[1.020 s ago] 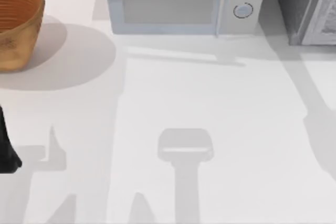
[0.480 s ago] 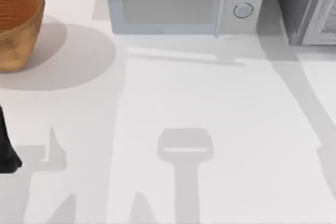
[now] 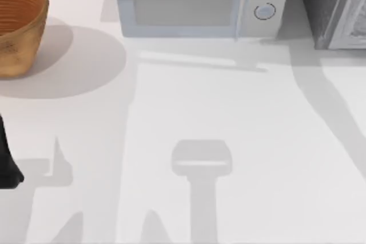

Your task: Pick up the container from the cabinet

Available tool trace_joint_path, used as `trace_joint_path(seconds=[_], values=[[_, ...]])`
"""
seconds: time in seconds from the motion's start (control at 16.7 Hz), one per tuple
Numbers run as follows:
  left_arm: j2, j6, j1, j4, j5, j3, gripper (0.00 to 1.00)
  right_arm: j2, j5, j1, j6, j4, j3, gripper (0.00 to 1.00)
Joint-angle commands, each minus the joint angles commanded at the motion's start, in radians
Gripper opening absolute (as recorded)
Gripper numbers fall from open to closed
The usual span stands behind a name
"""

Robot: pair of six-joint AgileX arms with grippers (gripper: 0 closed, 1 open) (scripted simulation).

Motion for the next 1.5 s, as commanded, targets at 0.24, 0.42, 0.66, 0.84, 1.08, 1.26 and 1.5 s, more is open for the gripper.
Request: trace_joint_path(seconds=[0.24,0.42,0.66,0.84,1.08,1.26,1.5], values=[[0.000,0.000,0.000,0.000,0.000,0.000,1.00,0.002,-0.002,-0.005,0.001,0.002,0.004,0.00],[0.000,0.000,0.000,0.000,0.000,0.000,1.00,-0.047,-0.018,-0.017,0.002,0.026,-0.059,0.00],[0.000,0.000,0.000,0.000,0.000,0.000,1.00,-0.216,-0.064,-0.061,0.000,0.093,-0.292,0.00],[0.000,0.000,0.000,0.000,0.000,0.000,1.00,-0.400,-0.115,-0.112,-0.002,0.164,-0.574,0.00],[0.000,0.000,0.000,0.000,0.000,0.000,1.00,-0.691,-0.196,-0.193,-0.005,0.278,-1.037,0.00],[0.000,0.000,0.000,0.000,0.000,0.000,1.00,-0.917,-0.260,-0.253,-0.008,0.368,-1.381,0.00],[0.000,0.000,0.000,0.000,0.000,0.000,1.00,-1.188,-0.339,-0.324,-0.011,0.477,-1.742,0.00]])
